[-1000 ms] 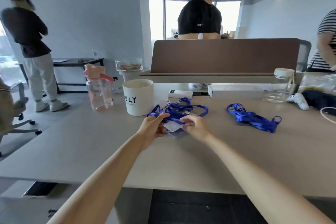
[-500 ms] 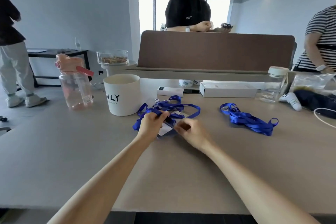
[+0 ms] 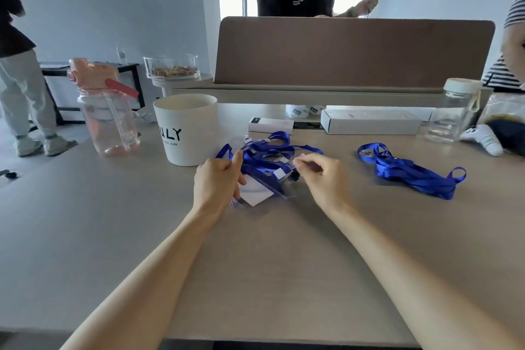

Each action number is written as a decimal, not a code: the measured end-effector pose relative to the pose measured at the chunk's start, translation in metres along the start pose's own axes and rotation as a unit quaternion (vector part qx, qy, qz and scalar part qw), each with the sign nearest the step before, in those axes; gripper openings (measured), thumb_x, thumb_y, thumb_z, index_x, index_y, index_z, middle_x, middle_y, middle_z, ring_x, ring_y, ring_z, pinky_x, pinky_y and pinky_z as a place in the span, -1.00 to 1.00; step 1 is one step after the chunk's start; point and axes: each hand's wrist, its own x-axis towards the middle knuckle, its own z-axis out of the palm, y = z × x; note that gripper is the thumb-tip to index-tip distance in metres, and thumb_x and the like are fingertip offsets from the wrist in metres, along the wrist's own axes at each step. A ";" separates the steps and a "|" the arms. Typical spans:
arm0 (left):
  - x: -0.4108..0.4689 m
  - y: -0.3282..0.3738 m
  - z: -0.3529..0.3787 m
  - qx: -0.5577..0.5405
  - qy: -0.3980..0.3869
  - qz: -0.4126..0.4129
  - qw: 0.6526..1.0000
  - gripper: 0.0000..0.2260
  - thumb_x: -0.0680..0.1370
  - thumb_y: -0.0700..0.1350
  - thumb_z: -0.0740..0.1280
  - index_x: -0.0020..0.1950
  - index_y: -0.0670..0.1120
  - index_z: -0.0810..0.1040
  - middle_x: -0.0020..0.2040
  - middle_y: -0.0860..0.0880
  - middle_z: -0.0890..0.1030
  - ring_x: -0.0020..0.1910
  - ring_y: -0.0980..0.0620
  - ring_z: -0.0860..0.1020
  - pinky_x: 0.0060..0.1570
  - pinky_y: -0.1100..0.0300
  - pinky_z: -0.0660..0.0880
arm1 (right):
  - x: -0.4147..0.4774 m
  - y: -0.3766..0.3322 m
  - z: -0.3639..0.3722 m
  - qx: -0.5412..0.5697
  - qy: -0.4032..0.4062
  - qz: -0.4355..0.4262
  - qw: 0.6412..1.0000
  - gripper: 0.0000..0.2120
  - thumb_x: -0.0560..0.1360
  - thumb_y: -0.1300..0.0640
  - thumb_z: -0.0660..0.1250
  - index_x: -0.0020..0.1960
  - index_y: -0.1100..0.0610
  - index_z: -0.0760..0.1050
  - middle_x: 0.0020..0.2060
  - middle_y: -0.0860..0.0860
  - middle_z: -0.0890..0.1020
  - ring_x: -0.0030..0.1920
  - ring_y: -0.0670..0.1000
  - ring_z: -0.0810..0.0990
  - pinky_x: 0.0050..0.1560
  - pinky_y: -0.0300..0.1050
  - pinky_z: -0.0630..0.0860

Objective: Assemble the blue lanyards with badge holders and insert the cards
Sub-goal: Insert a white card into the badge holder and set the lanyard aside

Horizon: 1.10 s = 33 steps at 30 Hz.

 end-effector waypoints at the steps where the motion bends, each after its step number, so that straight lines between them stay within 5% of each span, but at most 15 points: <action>1: -0.001 0.001 -0.001 0.002 0.009 0.008 1.000 -0.48 0.59 0.11 0.20 -0.49 -0.10 0.58 -0.59 -0.10 0.53 -0.49 -0.04 0.53 -0.19 0.21 0.51 | -0.001 -0.002 -0.001 0.023 0.003 0.015 1.000 -0.94 0.51 0.08 0.41 -0.10 0.06 0.62 -0.25 -0.19 0.65 -0.26 -0.28 0.59 -0.26 -0.41 0.45; 6: -0.012 0.005 0.002 0.087 0.034 0.111 0.989 -0.73 0.57 0.06 0.25 -0.27 0.00 0.58 -0.41 0.13 0.55 -0.27 0.05 0.49 -0.21 0.17 0.43 | -0.011 -0.015 -0.002 0.174 -0.005 0.071 0.982 -0.82 0.50 0.22 0.41 -0.09 0.10 0.39 -0.16 0.05 0.70 -0.26 -0.07 0.68 -0.21 -0.26 0.54; 10: -0.013 0.004 0.012 0.057 -0.143 0.175 0.972 -0.81 0.61 0.04 0.21 0.02 0.07 0.62 -0.09 0.19 0.60 0.03 0.14 0.48 0.03 0.21 0.43 | -0.014 -0.020 0.001 0.162 -0.018 0.030 0.986 -0.89 0.51 0.18 0.39 -0.02 -0.02 0.56 -0.18 -0.02 0.68 -0.21 0.02 0.67 -0.08 -0.09 0.59; 14: -0.019 0.002 0.015 0.058 -0.185 0.171 0.966 -0.82 0.61 0.04 0.23 -0.05 0.08 0.63 -0.15 0.10 0.63 -0.02 0.09 0.51 0.03 0.23 0.42 | -0.017 -0.020 0.002 0.135 0.004 -0.010 0.991 -0.91 0.49 0.14 0.41 -0.16 -0.03 0.62 -0.25 -0.12 0.68 -0.23 -0.03 0.64 -0.14 -0.15 0.57; 22: -0.013 0.000 0.015 0.097 -0.184 0.159 0.965 -0.90 0.57 0.01 0.32 -0.07 0.06 0.61 -0.19 0.09 0.63 -0.23 0.15 0.52 -0.15 0.24 0.45 | -0.020 -0.028 0.008 0.126 -0.037 -0.010 0.991 -0.95 0.49 0.15 0.41 -0.08 0.10 0.65 -0.25 -0.08 0.69 -0.20 -0.18 0.64 -0.18 -0.40 0.48; 27: 0.000 -0.007 0.014 0.041 -0.118 0.074 0.989 -0.92 0.59 -0.07 0.26 -0.03 0.00 0.54 -0.22 0.10 0.67 -0.20 0.22 0.58 -0.22 0.37 0.39 | -0.022 -0.016 0.009 -0.017 -0.143 0.016 0.990 -0.71 0.47 0.02 0.42 0.17 0.05 0.55 -0.05 -0.13 0.63 -0.06 -0.17 0.59 -0.05 -0.32 0.49; 33: 0.006 -0.009 0.016 0.022 -0.115 0.047 0.992 -0.86 0.60 -0.15 0.20 -0.01 0.00 0.54 -0.27 0.04 0.65 -0.18 0.01 0.62 -0.12 0.18 0.47 | -0.026 -0.014 0.013 -0.226 -0.226 -0.042 0.947 -0.28 0.28 -0.44 0.37 0.26 0.00 0.47 0.23 -0.09 0.52 0.22 -0.01 0.43 0.22 -0.04 0.42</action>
